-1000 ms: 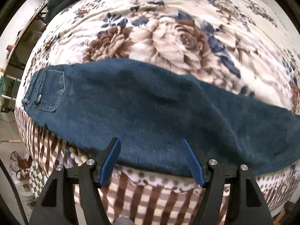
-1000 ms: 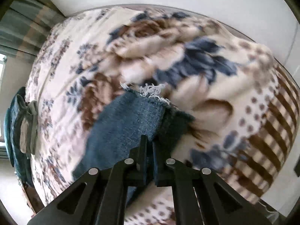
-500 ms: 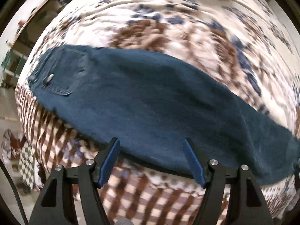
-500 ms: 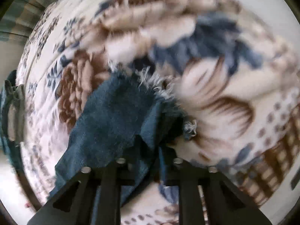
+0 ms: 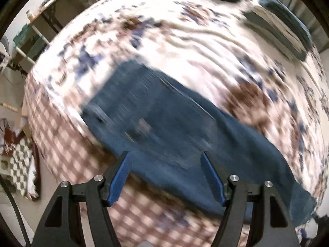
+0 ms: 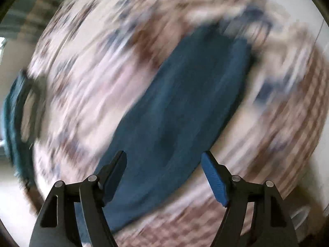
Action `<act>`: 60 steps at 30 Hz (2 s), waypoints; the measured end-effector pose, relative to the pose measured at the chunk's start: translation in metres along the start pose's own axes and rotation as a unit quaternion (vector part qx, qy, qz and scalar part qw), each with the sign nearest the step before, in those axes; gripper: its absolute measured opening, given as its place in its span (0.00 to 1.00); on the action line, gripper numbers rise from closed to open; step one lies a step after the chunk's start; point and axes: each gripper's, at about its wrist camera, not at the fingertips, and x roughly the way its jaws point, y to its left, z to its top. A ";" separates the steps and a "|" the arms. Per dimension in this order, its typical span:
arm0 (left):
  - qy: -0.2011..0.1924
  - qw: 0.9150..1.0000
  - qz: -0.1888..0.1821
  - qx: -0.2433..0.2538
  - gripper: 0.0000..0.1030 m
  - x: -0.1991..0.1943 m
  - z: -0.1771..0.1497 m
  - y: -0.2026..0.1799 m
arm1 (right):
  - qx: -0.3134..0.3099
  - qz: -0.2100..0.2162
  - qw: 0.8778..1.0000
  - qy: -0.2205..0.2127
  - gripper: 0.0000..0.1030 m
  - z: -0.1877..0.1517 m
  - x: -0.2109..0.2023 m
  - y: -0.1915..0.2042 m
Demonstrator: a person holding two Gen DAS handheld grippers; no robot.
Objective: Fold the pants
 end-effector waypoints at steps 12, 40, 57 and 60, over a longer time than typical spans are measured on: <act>0.154 0.985 -0.045 0.056 0.65 0.113 0.091 0.085 | 0.033 0.096 0.987 0.127 0.76 -0.208 0.126 0.107; 0.018 0.991 -0.011 0.130 0.65 0.012 0.062 0.062 | -0.174 -0.002 0.971 0.164 0.67 -0.207 0.111 0.187; 0.111 0.991 -0.060 0.038 0.67 0.119 0.118 0.080 | -0.397 -0.008 0.792 0.463 0.62 -0.203 0.280 0.412; 0.101 0.992 -0.053 0.059 0.67 0.113 0.109 0.081 | -0.414 0.033 0.777 0.473 0.62 -0.215 0.253 0.403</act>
